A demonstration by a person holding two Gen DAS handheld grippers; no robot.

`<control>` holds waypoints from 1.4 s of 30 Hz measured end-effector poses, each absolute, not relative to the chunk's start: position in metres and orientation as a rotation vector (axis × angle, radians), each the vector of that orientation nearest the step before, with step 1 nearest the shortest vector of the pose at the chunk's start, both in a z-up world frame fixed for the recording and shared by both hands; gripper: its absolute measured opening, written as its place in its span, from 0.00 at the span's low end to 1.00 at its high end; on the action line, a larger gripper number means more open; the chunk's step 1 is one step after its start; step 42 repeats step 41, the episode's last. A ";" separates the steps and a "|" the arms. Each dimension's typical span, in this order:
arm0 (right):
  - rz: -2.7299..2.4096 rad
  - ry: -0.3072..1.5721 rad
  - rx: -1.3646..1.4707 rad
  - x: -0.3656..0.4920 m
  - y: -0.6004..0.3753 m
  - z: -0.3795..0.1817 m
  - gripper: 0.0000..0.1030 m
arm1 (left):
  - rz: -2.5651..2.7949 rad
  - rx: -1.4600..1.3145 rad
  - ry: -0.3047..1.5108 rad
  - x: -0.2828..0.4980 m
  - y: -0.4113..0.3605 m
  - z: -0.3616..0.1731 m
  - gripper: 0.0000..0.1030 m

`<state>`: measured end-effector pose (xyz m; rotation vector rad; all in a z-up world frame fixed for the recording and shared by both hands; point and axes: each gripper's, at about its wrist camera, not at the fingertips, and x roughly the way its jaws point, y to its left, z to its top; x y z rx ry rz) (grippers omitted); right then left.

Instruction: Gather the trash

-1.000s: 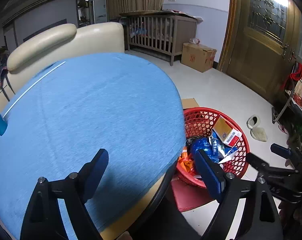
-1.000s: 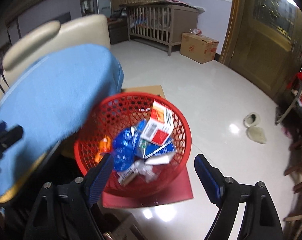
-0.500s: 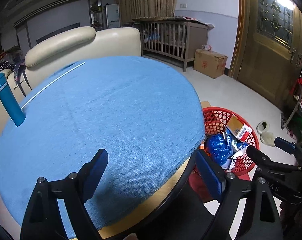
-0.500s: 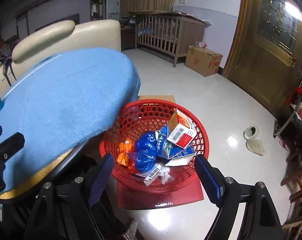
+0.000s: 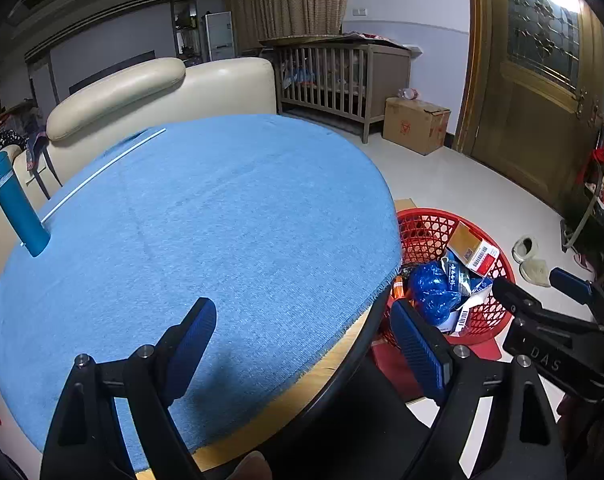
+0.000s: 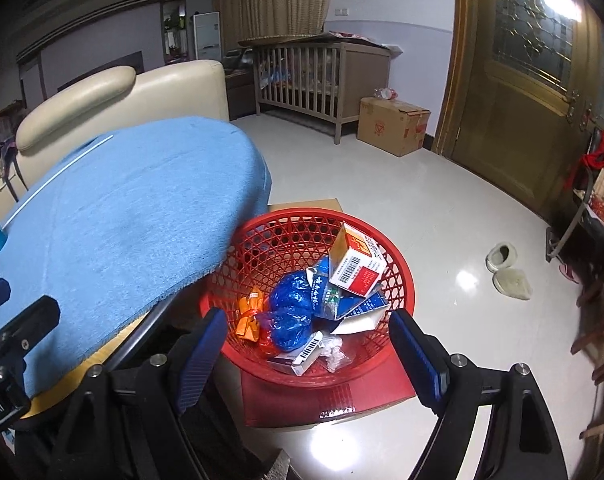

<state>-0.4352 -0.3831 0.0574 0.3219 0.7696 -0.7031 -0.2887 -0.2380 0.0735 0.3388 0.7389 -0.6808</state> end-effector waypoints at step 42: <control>-0.715 0.754 0.331 -0.440 -0.385 0.059 0.83 | -0.756 0.361 0.706 -0.304 -0.245 0.073 0.86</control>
